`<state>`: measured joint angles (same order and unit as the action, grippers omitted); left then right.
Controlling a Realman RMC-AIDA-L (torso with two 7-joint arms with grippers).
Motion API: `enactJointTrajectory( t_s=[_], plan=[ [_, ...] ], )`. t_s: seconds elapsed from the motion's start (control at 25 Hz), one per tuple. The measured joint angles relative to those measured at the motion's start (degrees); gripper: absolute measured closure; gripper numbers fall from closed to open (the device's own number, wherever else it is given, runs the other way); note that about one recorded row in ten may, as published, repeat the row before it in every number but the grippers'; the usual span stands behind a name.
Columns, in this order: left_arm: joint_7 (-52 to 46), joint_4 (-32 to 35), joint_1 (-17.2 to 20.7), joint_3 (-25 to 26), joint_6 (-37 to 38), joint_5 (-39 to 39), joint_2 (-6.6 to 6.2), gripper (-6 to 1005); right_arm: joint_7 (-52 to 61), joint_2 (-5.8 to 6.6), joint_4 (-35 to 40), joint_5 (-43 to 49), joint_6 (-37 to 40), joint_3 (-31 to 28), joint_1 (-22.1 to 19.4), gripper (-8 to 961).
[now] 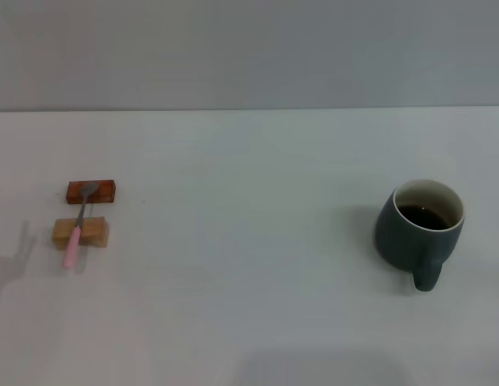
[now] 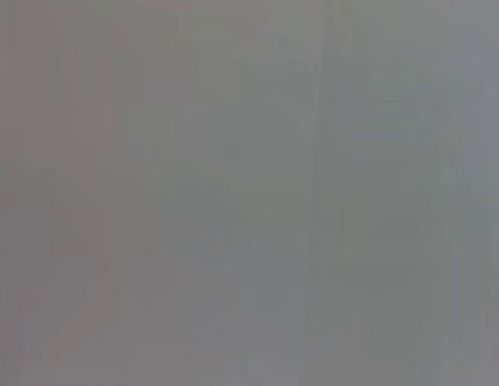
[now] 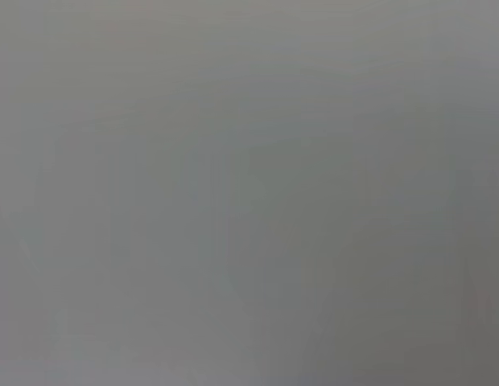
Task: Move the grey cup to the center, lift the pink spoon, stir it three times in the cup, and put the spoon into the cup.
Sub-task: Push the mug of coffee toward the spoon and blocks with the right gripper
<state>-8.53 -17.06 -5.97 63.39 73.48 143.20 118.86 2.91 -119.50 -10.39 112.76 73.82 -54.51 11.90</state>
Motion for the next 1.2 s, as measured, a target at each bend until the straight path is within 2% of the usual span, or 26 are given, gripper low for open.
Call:
enactJointTrajectory(
  t_s=[0.16,0.48,0.92,1.2],
  plan=[
    [0.0,0.3,-0.2,-0.4,-0.2,-0.1,-0.03,149,-0.1,0.06,0.0,0.0,0.0,2.1,0.0,954],
    [-0.2,0.4,-0.2,-0.5,-0.3,0.1,-0.03,149,-0.1,0.03,-0.3,0.0,-1.4,2.8,0.4,954],
    [-0.1,0.1,-0.4,-1.1,-0.3,0.0,-0.03,148,-0.1,0.17,-0.1,0.1,-11.7,5.1,6.7,954],
    [0.0,0.1,-0.5,-1.1,-0.3,-0.2,-0.03,148,-0.1,-0.11,-1.2,0.2,-14.3,11.1,9.0,954]
  ],
)
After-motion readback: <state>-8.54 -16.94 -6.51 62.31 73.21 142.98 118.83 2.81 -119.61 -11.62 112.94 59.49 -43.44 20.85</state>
